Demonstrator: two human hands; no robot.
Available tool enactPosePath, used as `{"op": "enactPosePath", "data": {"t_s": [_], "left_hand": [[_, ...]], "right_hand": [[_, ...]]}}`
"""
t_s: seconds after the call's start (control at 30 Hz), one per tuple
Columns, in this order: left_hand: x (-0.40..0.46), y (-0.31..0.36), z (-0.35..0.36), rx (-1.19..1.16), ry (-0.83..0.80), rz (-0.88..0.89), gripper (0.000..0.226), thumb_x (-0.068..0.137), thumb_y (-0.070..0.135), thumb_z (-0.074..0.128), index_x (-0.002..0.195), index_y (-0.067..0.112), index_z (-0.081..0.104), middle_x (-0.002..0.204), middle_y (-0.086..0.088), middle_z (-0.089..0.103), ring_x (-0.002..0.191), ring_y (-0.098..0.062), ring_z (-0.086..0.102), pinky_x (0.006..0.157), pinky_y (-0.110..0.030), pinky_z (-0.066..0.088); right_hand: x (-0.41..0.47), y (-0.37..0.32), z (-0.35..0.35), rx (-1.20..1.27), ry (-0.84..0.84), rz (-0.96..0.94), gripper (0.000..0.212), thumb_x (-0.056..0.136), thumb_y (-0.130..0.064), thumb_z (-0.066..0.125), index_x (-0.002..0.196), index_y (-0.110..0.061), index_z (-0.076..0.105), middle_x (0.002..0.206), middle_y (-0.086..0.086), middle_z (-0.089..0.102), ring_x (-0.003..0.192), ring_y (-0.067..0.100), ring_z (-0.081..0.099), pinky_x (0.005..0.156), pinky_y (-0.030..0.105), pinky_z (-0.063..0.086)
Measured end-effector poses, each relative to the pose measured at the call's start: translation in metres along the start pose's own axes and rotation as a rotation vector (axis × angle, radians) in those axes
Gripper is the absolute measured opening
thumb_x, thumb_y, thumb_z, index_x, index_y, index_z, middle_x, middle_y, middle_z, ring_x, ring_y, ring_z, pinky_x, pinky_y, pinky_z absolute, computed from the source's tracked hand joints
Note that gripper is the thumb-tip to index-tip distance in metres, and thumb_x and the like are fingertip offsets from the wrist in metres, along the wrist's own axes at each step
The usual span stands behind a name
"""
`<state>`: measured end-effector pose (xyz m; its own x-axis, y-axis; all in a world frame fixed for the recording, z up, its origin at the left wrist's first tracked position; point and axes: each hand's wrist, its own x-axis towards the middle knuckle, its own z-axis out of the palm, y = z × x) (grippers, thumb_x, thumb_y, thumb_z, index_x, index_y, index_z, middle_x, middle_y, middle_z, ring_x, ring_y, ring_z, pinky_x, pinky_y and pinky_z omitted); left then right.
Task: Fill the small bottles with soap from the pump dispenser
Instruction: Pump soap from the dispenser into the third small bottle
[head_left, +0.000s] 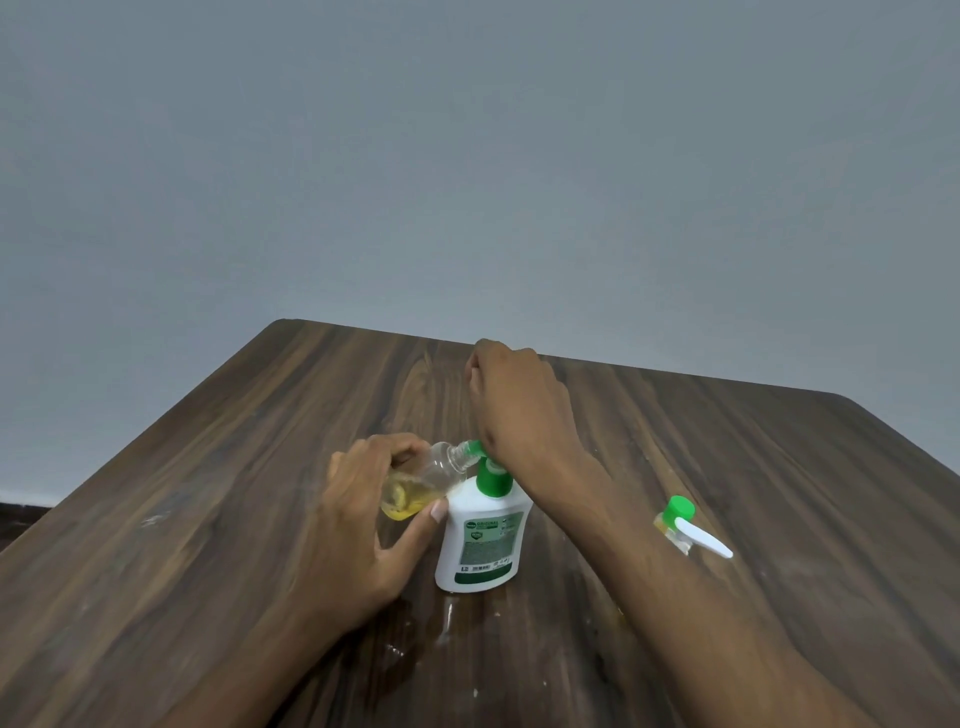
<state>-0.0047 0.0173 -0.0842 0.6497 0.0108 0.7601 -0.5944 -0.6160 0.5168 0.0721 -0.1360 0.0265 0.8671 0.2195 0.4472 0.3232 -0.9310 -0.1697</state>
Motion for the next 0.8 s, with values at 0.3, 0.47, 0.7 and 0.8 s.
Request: {"op": "enactPosePath", "data": {"t_s": [0.3,0.47,0.7,0.8], "left_hand": [[-0.0006,-0.0032,0.0014,-0.013,-0.005,-0.007,0.041,0.089,0.043,0.067,0.121,0.019,0.063,0.115,0.016,0.064,0.111,0.0,0.057,0.088,-0.035,0.046],[0.0004,0.0003,-0.0003,-0.003,-0.007,-0.004,0.039,0.089,0.044,0.066,0.121,0.02,0.063,0.114,0.016,0.064,0.11,0.002,0.056,0.086,-0.035,0.046],[-0.0001,-0.0006,0.0,-0.001,-0.003,0.003,0.04,0.089,0.044,0.065,0.12,0.02,0.062,0.113,0.015,0.064,0.111,0.005,0.055,0.085,-0.038,0.046],[-0.0001,-0.0006,0.0013,0.001,-0.007,0.005,0.04,0.089,0.044,0.065,0.122,0.022,0.061,0.113,0.016,0.062,0.111,0.005,0.055,0.083,-0.042,0.049]], "right_hand": [[0.0008,0.0006,0.003,-0.005,0.006,-0.012,0.013,0.093,-0.003,0.061,0.099,-0.014,0.059,0.09,0.004,0.062,0.08,0.027,0.062,0.063,0.038,0.053],[-0.0008,0.0003,0.0028,0.0,0.003,-0.006,0.011,0.093,-0.006,0.065,0.097,-0.015,0.06,0.089,0.004,0.064,0.079,0.026,0.064,0.066,0.04,0.056],[-0.0018,-0.0007,0.002,-0.008,0.005,-0.021,0.008,0.097,-0.007,0.06,0.095,-0.014,0.057,0.087,0.004,0.061,0.077,0.026,0.062,0.06,0.036,0.048],[-0.0005,-0.0006,-0.0009,-0.009,0.015,-0.031,0.009,0.096,-0.006,0.06,0.099,-0.014,0.056,0.089,0.003,0.058,0.077,0.025,0.058,0.06,0.036,0.044]]}}
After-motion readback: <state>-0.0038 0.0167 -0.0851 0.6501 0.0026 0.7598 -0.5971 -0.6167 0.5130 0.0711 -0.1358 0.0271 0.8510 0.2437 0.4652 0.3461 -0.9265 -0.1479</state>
